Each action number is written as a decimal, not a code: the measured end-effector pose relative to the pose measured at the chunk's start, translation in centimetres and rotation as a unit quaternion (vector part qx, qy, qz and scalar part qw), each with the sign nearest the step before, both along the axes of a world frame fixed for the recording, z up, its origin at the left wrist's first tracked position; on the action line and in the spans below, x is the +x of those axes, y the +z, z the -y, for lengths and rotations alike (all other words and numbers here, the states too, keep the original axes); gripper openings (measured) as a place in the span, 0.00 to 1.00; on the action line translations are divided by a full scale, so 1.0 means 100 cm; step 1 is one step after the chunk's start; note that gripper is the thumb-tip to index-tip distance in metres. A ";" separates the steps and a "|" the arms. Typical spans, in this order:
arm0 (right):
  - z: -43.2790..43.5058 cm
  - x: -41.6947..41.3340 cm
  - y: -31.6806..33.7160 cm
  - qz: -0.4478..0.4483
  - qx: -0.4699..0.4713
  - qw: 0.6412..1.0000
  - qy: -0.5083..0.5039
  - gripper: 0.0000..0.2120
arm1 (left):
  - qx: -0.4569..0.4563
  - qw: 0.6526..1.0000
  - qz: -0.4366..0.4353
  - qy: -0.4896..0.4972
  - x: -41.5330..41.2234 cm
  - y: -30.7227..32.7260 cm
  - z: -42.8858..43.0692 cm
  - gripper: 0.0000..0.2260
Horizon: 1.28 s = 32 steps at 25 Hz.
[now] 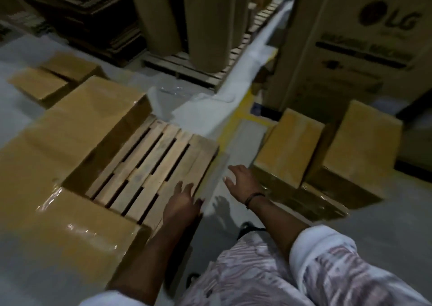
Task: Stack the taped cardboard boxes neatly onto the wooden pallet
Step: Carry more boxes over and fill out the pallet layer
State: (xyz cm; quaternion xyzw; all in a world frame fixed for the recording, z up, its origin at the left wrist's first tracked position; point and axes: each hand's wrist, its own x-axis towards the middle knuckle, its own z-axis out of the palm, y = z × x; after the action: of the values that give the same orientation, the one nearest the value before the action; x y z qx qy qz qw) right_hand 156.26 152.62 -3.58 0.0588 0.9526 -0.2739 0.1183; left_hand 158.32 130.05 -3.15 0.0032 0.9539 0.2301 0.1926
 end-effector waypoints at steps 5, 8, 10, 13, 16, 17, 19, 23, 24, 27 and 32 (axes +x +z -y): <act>-0.083 -0.009 -0.014 0.029 -0.043 0.989 -0.136 0.22 | 0.002 0.994 -0.010 -0.105 -0.038 -0.003 -0.070 0.31; -0.136 -0.022 -0.020 0.034 -0.032 0.986 -0.162 0.24 | 0.010 0.989 -0.006 -0.146 -0.070 -0.007 -0.123 0.31; -0.178 -0.035 -0.024 0.036 -0.017 0.985 -0.171 0.24 | 0.012 0.986 -0.005 -0.167 -0.091 -0.005 -0.166 0.28; -0.251 -0.058 -0.024 0.040 -0.003 0.980 -0.194 0.25 | 0.032 0.982 0.003 -0.188 -0.126 -0.006 -0.244 0.27; -0.323 -0.067 -0.015 0.031 0.013 0.974 -0.226 0.25 | 0.036 0.973 0.007 -0.229 -0.155 -0.006 -0.321 0.26; -0.343 -0.065 -0.012 0.030 0.019 0.971 -0.237 0.25 | 0.042 0.969 0.011 -0.242 -0.162 -0.006 -0.343 0.26; -0.381 -0.059 -0.009 0.036 0.023 0.961 -0.274 0.25 | 0.057 0.964 0.032 -0.259 -0.172 -0.002 -0.385 0.27; -0.423 -0.039 -0.008 0.045 0.030 0.935 -0.350 0.23 | 0.059 0.941 0.051 -0.329 -0.189 -0.003 -0.443 0.25; -0.428 -0.034 -0.008 0.048 0.034 0.928 -0.368 0.22 | 0.052 0.936 0.052 -0.344 -0.194 -0.004 -0.454 0.24; -0.441 -0.020 -0.006 0.064 0.041 0.901 -0.427 0.23 | 0.047 0.919 0.062 -0.387 -0.213 -0.007 -0.484 0.24; -0.470 -0.012 -0.020 0.074 0.053 0.872 -0.481 0.23 | 0.056 0.894 0.077 -0.438 -0.240 -0.021 -0.541 0.24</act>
State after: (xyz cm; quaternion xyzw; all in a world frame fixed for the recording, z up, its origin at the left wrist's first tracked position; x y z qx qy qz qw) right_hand 155.06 199.62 -5.55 0.5359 0.8083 -0.2409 0.0389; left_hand 134.32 184.13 -5.29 0.4138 0.8235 0.1746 0.3465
